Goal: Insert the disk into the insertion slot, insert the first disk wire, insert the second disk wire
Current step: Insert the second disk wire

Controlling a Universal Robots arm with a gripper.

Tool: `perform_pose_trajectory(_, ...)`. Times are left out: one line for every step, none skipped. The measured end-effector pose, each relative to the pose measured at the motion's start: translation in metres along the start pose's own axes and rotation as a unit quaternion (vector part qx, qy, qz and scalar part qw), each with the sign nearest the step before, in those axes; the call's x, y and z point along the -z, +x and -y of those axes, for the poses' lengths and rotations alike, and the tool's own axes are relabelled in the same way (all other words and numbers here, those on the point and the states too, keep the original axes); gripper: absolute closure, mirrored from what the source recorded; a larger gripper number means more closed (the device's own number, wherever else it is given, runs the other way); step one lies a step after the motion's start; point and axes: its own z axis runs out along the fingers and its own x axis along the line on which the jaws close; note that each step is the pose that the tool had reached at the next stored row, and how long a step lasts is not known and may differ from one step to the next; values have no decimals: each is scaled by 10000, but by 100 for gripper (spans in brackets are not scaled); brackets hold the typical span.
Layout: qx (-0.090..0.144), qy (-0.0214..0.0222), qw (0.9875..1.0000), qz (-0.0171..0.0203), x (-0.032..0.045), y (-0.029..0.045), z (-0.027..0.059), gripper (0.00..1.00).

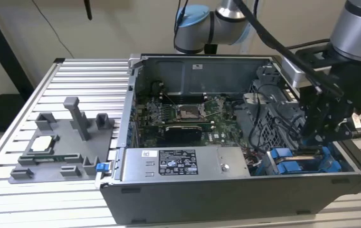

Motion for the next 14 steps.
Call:
perform_pose_trajectory(0,0,10000,0,27,-1,4,0)
perform_pose_trajectory(0,0,10000,0,57,-1,8,0)
perform_pose_trajectory(-1,0,10000,0,85,-2,12,0)
perform_pose_trajectory(-1,0,10000,-1,113,-3,16,0)
perform_pose_trajectory(-1,0,10000,0,136,-3,19,0)
perform_pose_trajectory(-1,0,10000,-1,157,-4,22,0)
perform_pose_trajectory(-1,0,10000,0,175,-4,24,0)
perform_pose_trajectory(-2,0,10000,0,185,-4,26,0)
perform_pose_trajectory(-2,0,10000,0,185,-4,26,0)
perform_pose_trajectory(-2,0,10000,1,185,-4,26,0)
perform_pose_trajectory(-2,0,10000,0,187,-4,26,0)
perform_pose_trajectory(-2,0,10000,0,188,-4,26,0)
perform_pose_trajectory(-2,0,10000,0,188,-4,26,0)
perform_pose_trajectory(-2,0,10000,0,188,-4,26,0)
